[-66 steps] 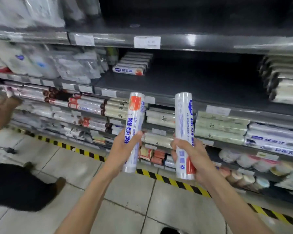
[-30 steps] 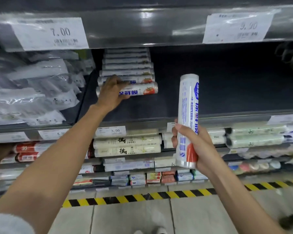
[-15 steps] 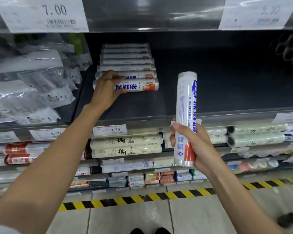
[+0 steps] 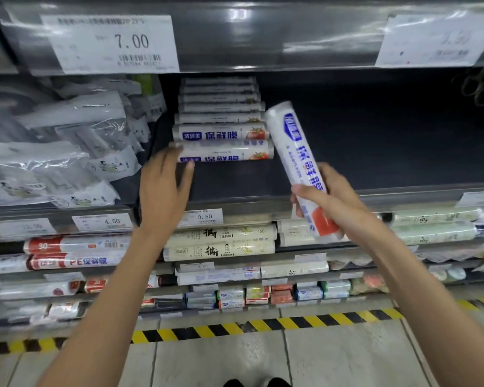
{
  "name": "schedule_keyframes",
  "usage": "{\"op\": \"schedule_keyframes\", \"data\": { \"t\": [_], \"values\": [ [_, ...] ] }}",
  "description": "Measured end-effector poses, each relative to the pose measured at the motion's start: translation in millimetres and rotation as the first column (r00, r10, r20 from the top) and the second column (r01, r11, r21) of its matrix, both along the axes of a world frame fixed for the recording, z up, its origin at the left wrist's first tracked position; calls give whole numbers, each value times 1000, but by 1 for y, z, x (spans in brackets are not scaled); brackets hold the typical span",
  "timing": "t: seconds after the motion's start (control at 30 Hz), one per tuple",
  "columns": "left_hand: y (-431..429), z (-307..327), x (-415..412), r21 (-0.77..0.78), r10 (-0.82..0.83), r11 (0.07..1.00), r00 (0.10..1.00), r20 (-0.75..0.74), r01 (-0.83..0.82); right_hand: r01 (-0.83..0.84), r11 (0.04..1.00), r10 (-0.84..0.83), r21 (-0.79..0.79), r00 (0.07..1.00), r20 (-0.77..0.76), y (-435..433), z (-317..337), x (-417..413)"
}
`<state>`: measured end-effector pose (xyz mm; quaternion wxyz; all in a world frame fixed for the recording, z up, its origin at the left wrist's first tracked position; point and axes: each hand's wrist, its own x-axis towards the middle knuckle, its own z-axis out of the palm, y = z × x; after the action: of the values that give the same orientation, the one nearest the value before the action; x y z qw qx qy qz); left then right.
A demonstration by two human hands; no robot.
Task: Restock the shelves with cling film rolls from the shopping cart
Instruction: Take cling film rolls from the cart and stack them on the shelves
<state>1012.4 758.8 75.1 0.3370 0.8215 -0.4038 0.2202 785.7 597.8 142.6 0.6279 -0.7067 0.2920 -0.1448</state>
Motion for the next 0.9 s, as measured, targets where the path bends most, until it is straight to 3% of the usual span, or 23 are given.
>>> {"op": "schedule_keyframes", "data": {
  "t": [0.1, 0.2, 0.27, 0.4, 0.47, 0.63, 0.9],
  "values": [
    [30, -32, -17, 71, 74, 994, 989, 131, -83, -139, 923, 104, -359, 988, -114, -21, 10, 31],
    [36, -48, -7, 109, 107, 985, 964, 244, -137, -328, 694, 211, -641, 944, -256, -32, 7, 66],
    [34, -52, 0, 96, 118, 983, 946, 303, -154, -453, 540, 258, -709, 891, -373, -36, 0, 88],
    [29, -60, 12, 45, 110, 989, 910, 401, -139, -596, 433, 303, -676, 802, -514, -38, -17, 113],
    [27, -62, 15, 1, 110, 992, 900, 422, -122, -577, 422, 294, -699, 817, -496, -37, -18, 117],
    [26, -66, 17, -33, 112, 994, 886, 450, -109, -361, 566, 235, -741, 932, -275, -52, -11, 91],
    [24, -66, 16, -45, 131, 991, 880, 456, -125, -225, 634, 76, -740, 970, -230, -74, -35, 74]
  ]
}}
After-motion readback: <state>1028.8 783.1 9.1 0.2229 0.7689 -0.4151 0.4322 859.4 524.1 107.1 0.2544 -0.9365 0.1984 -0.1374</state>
